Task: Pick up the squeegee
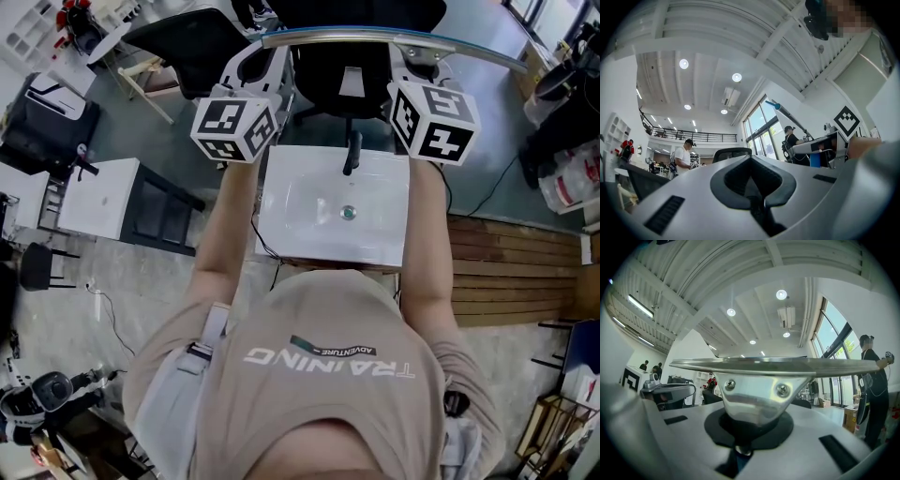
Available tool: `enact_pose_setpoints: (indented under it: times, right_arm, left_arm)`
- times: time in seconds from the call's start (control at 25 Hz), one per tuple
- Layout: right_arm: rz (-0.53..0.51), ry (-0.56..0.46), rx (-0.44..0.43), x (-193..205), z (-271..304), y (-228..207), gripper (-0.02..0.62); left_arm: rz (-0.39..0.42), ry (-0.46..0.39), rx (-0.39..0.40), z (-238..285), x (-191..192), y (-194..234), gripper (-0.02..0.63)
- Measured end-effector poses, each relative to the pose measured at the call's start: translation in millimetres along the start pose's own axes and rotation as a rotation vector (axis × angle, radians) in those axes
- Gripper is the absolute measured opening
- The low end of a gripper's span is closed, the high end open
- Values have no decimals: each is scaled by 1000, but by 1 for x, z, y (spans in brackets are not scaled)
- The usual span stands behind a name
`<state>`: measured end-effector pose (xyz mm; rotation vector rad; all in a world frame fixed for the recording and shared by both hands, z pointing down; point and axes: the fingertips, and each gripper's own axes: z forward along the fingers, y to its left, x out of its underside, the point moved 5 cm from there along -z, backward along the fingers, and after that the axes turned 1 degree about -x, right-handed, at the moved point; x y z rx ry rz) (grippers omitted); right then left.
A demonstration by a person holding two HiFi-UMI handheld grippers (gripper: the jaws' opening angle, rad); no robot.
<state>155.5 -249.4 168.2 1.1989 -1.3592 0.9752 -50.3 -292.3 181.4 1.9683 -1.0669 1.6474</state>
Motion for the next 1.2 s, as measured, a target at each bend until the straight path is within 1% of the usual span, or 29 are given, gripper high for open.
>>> enact_pose_setpoints:
  times: [0.36,0.56,0.76,1.2]
  right_arm:
    - [6,5,-14,8,7,0,38]
    - [0,9,-14,9,5,0,38]
    - [-12,21,-16,15,10,-4,38]
    - [-50,38,8,20,12,-16,38]
  left_arm:
    - [7,15,-22,-2,6,7,12]
    - [-12,15,-10,-3,8,5,12]
    - [-19,22,-14,1,15,7,12]
    - [-25,20,-12,10,19,11,12]
